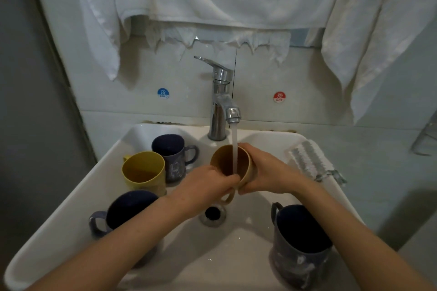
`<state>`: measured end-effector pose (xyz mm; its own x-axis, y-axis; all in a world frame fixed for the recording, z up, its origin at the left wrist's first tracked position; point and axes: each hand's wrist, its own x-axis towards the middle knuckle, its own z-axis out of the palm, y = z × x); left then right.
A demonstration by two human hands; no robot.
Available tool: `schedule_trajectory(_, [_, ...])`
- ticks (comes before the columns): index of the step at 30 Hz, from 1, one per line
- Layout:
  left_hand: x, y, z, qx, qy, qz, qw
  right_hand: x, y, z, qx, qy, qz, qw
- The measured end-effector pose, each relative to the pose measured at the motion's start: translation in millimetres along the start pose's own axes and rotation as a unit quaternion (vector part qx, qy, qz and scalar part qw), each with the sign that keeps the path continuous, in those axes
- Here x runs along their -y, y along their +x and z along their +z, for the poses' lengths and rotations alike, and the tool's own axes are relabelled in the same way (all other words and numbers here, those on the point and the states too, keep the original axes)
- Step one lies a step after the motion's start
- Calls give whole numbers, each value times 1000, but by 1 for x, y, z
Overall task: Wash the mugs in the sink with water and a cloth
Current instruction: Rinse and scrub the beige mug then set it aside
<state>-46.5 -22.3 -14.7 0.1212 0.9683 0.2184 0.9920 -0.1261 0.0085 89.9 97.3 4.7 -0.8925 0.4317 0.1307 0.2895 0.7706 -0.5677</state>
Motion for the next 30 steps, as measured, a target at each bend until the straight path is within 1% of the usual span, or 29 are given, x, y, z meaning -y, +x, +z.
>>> schedule_trajectory(2, [7,4,1,-10,100,48,994,-3,-1,-2,-21,-19,0,1000])
schedule_trajectory(3, [8,7,2,-13,140,54,989,-3,-1,-3,-29,-23,-2,999])
schedule_trajectory(5, [3,12,1,-5,166,26,986,-2,0,-4,-43,-32,-7,999])
schedule_trajectory(6, [-4,15,0,5,144,2,990,-2,0,-4,-46,-33,-9,998])
schedule_trajectory(7, [-10,18,1,28,82,-33,996,-1,0,-3,-45,-32,-8,998])
schedule_trajectory(8, [-18,20,-1,54,-25,-67,996,0,0,-3,-43,-27,-9,999])
schedule_trajectory(9, [-24,20,-3,79,-135,-87,984,1,-1,-1,-41,-21,-9,999])
schedule_trajectory(10, [-26,21,-5,86,-194,-84,974,0,-2,0,-41,-15,-8,999])
schedule_trajectory(11, [-24,19,-7,92,-202,-67,973,-1,-3,1,-40,-15,-4,999])
schedule_trajectory(12, [-19,17,-7,107,-172,-48,978,-1,-4,1,-34,-21,0,999])
schedule_trajectory(13, [-12,14,-7,118,-91,-24,988,-1,-4,1,-24,-30,4,999])
schedule_trajectory(14, [-4,12,-7,122,24,6,992,-1,-3,1,-16,-38,5,999])
schedule_trajectory(15, [3,11,-6,116,123,26,985,0,-2,1,-15,-42,6,999])
schedule_trajectory(16, [7,11,-6,109,182,30,977,1,0,1,-19,-46,3,999])
schedule_trajectory(17, [7,12,-3,104,205,18,973,2,2,2,-24,-49,2,998])
schedule_trajectory(19, [-1,15,0,116,179,-13,977,3,3,4,-24,-52,7,998])
schedule_trajectory(20, [-7,17,0,128,122,-19,984,2,2,4,-21,-50,11,998])
schedule_trajectory(21, [-10,17,-1,135,37,-25,990,0,1,4,-18,-48,14,999])
schedule_trajectory(22, [-12,16,-4,150,-48,-34,987,-1,-1,3,-20,-45,15,999])
schedule_trajectory(23, [-11,14,-9,156,-96,-31,983,-2,-2,2,-24,-42,16,999])
schedule_trajectory(24, [-6,12,-13,146,-88,-11,985,-2,-3,2,-28,-40,16,999])
schedule_trajectory(25, [2,10,-15,124,-26,17,992,-2,-3,1,-30,-42,17,999])
schedule_trajectory(26, [9,8,-15,106,58,44,992,-1,-1,1,-29,-45,17,998])
schedule_trajectory(27, [14,6,-12,88,126,55,987,0,0,2,-27,-48,16,998])
schedule_trajectory(28, [14,5,-10,70,162,49,983,1,1,3,-29,-51,12,998])
schedule_trajectory(30, [4,4,-5,55,149,23,987,1,2,4,-28,-48,4,998])
